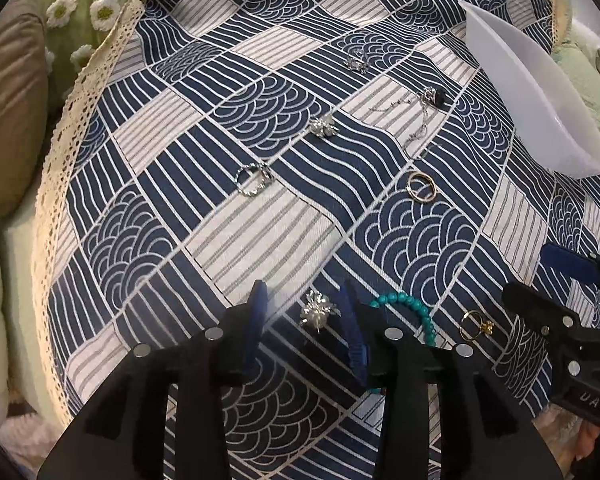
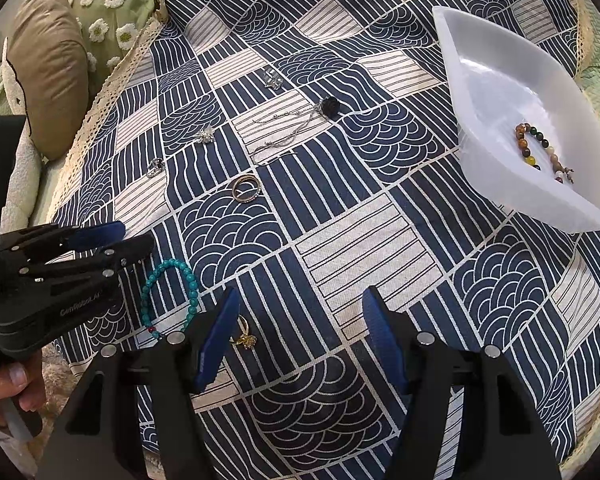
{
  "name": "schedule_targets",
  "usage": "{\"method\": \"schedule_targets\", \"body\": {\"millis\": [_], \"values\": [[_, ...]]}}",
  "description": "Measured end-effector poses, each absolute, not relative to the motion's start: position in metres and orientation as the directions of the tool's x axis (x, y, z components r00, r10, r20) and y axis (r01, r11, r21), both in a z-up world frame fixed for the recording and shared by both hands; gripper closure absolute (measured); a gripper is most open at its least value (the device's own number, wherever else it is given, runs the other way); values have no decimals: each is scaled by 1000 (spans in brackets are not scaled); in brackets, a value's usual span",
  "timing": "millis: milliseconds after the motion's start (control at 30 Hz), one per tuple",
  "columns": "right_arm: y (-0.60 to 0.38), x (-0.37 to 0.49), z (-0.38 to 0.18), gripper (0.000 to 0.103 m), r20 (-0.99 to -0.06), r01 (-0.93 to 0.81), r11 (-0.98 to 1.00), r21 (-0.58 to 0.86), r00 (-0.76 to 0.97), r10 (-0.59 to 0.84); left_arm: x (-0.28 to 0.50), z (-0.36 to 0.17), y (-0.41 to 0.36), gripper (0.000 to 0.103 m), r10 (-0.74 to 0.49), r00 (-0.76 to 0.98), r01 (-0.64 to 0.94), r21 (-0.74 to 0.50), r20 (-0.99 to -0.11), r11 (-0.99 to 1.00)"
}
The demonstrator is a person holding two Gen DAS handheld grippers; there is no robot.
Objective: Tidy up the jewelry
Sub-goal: 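Grasp the silver flower charm with the left tool while the right tool approaches the gold earring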
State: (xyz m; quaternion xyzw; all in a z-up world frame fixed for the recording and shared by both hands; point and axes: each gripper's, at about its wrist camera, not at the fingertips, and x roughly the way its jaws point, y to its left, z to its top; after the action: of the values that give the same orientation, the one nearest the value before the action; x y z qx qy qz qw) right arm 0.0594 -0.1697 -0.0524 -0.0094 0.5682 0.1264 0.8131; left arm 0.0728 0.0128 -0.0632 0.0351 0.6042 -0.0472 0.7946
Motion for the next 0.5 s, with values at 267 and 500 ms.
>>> {"method": "schedule_targets", "body": {"millis": [267,500], "values": [[-168,59,-54,40,-927,-222,968,118,324,188,66,-68,9,80,-8,270,132,29,-963,991],[-166,58,-56,40,-928,-224,968,110,325,180,68,-68,13,87,-24,269,121,9,-963,993]]}}
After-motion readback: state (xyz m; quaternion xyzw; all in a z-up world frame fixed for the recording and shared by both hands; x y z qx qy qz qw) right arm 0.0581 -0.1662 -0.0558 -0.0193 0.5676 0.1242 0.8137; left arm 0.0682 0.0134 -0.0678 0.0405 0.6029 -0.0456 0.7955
